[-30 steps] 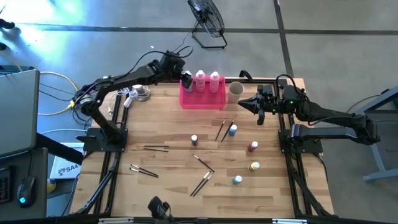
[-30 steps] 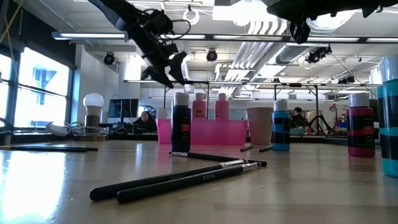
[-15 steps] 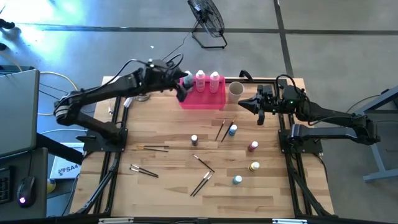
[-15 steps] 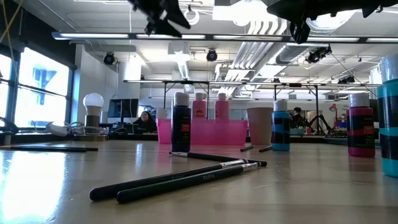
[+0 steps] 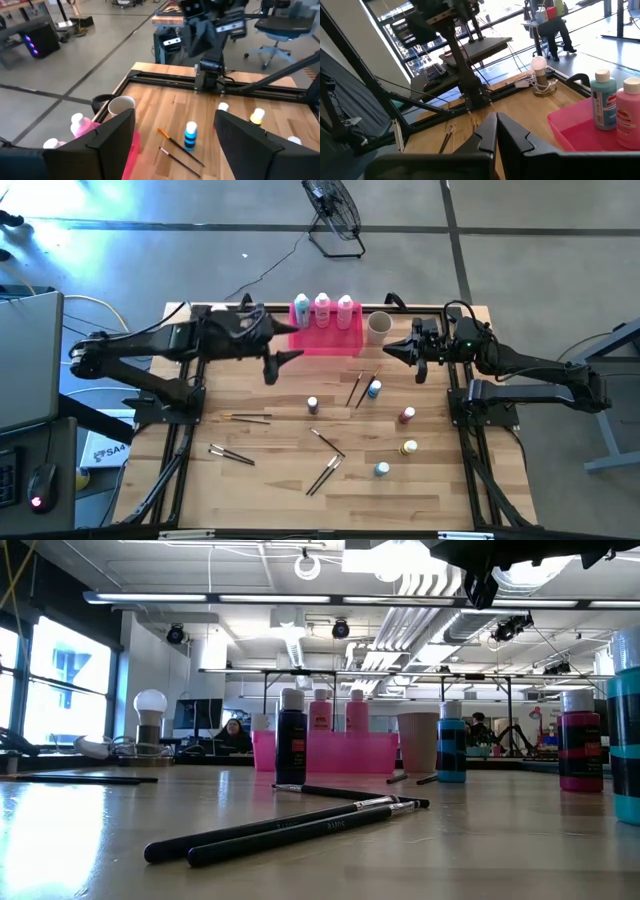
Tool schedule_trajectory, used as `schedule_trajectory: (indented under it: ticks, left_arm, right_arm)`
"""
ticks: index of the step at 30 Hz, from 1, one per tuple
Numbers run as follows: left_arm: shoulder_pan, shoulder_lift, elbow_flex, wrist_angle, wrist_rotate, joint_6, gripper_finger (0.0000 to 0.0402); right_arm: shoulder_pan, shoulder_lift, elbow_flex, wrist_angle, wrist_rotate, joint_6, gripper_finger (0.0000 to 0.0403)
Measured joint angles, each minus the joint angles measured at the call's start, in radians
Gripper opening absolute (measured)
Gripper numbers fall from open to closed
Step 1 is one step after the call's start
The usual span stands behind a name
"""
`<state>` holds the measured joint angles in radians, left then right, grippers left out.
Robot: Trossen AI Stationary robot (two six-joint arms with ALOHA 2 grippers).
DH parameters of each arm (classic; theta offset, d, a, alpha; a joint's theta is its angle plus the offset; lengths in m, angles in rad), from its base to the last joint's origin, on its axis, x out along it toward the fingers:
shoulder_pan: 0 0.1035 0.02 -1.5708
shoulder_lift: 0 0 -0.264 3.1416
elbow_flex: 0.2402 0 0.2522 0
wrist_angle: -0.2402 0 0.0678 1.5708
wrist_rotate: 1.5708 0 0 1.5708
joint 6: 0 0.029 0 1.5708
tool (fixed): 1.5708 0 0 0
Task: Pick & Place Paint Supplies
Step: Put the small blue paint bottle into the pink bin
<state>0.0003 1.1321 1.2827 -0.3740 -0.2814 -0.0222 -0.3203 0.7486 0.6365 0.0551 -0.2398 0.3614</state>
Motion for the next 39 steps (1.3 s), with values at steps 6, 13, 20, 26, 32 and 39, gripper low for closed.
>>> schedule_trajectory:
  ticks: [6, 13, 20, 26, 32, 39]
  left_arm:
    - [-0.168, -0.013, 0.0, -0.024, -0.208, 0.001, 0.0271]
    - [-0.259, -0.037, -0.002, -0.035, -0.291, 0.063, 0.0271]
    - [-0.228, -0.093, -0.002, -0.058, -0.282, 0.184, 0.0271]
    - [-0.076, -0.159, -0.044, -0.069, -0.137, 0.218, 0.0271]
    - [0.088, -0.306, -0.302, 0.178, 0.045, 0.218, 0.0271]
    - [0.172, -0.567, -0.518, 0.239, 0.066, 0.194, 0.0271]
  right_arm:
    - [0.0, 0.0, 0.0, 0.0, 0.0, -0.025, 0.0004]
    - [0.0, 0.0, 0.0, 0.0, 0.003, -0.018, 0.0004]
    - [0.0, 0.0, 0.0, 0.006, 0.005, 0.012, 0.0004]
    - [0.0, 0.0, 0.0, 0.007, 0.077, 0.01, 0.0004]
    - [0.0, 0.0, 0.0, 0.008, 0.172, 0.013, 0.0004]
    - [0.0, 0.0, 0.0, 0.011, 0.241, 0.034, 0.0004]
